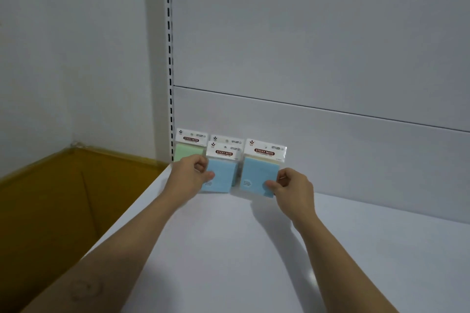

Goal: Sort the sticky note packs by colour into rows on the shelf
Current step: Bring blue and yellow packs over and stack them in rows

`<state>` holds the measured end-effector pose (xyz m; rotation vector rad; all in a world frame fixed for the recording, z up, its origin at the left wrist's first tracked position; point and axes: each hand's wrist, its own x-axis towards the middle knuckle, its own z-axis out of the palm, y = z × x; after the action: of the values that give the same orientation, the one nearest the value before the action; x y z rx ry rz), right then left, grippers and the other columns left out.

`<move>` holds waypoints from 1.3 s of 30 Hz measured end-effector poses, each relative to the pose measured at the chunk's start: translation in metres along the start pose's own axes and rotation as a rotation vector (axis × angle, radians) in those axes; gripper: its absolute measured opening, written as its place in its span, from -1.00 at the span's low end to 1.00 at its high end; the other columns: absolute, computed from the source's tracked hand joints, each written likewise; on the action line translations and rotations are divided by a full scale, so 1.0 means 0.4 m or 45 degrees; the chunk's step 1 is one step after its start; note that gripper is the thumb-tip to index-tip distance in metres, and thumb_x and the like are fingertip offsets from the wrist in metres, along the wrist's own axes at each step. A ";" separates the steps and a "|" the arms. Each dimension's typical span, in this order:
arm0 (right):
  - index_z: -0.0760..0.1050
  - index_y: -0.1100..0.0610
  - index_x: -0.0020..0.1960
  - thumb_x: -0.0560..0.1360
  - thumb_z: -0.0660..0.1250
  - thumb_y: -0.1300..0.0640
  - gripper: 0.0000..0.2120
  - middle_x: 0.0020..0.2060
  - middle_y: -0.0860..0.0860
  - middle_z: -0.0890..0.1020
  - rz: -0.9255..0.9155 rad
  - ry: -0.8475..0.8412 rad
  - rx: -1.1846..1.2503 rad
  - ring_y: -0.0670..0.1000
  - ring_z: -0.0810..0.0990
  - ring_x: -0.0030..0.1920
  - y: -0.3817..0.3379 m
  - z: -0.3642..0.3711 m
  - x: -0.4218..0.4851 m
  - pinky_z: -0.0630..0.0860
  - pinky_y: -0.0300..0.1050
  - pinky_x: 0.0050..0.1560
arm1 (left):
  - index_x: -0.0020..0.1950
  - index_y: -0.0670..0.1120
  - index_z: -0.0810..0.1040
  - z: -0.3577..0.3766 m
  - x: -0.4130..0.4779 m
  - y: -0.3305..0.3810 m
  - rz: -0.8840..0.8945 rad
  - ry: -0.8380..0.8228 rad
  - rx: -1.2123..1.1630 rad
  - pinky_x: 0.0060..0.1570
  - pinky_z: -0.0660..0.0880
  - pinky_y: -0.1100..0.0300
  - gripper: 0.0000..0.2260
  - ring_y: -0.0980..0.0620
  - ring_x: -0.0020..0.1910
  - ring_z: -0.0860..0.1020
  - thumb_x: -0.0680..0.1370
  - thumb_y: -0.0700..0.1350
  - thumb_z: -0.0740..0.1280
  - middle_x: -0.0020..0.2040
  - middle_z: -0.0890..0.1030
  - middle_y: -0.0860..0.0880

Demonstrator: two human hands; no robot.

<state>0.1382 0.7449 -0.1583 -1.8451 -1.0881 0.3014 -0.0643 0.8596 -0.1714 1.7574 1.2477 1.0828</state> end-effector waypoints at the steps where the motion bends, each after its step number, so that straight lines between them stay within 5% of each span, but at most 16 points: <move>1: 0.55 0.13 -0.13 0.40 0.44 0.16 -0.91 -0.20 0.00 0.66 0.011 0.025 0.020 0.02 0.62 -0.18 -0.002 0.010 0.000 0.51 -0.13 -0.21 | -0.17 -0.08 0.54 0.006 0.011 -0.003 0.016 -0.002 0.014 -0.19 0.51 0.09 -0.82 -0.05 -0.25 0.54 0.38 -0.24 0.52 -0.25 0.57 -0.09; 14: 0.58 0.06 -0.14 0.44 0.43 0.20 -0.94 -0.24 -0.09 0.68 0.057 -0.001 0.135 -0.16 0.63 -0.18 0.029 0.045 -0.071 0.40 -0.49 -0.36 | 0.09 -0.04 0.59 0.064 0.048 -0.037 0.059 0.184 0.371 -0.06 0.57 0.05 -0.77 -0.02 -0.07 0.59 0.50 0.02 0.40 -0.04 0.67 0.00; 25: 0.57 0.03 -0.17 0.43 0.44 0.18 -0.92 -0.28 -0.10 0.67 0.070 0.011 0.120 -0.12 0.63 -0.21 0.029 0.054 -0.093 0.41 -0.44 -0.33 | 0.09 -0.08 0.62 0.063 0.050 -0.050 0.051 0.200 0.320 -0.08 0.53 0.10 -0.77 0.01 -0.11 0.57 0.49 0.00 0.41 -0.06 0.68 -0.02; 29: 0.58 0.06 -0.20 0.44 0.43 0.23 -0.90 -0.29 -0.12 0.66 0.064 0.011 0.159 -0.26 0.59 -0.31 0.023 0.059 -0.099 0.40 -0.49 -0.36 | 0.06 -0.09 0.62 0.065 0.052 -0.054 0.062 0.189 0.290 -0.06 0.57 0.05 -0.79 -0.01 -0.13 0.59 0.49 -0.03 0.42 -0.09 0.68 -0.02; 39: 0.59 0.01 -0.19 0.40 0.49 0.13 -0.92 -0.25 -0.09 0.68 0.069 0.009 -0.024 -0.02 0.65 -0.20 -0.018 0.104 -0.039 0.57 -0.05 -0.11 | 0.11 -0.04 0.59 0.006 0.041 -0.055 0.109 0.044 0.348 -0.01 0.59 0.06 -0.81 0.02 -0.05 0.60 0.50 -0.10 0.40 -0.02 0.67 0.01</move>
<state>0.1002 0.7589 -0.1780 -1.8933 -1.0404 0.3175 -0.0669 0.8812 -0.1881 2.0191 1.4073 1.0326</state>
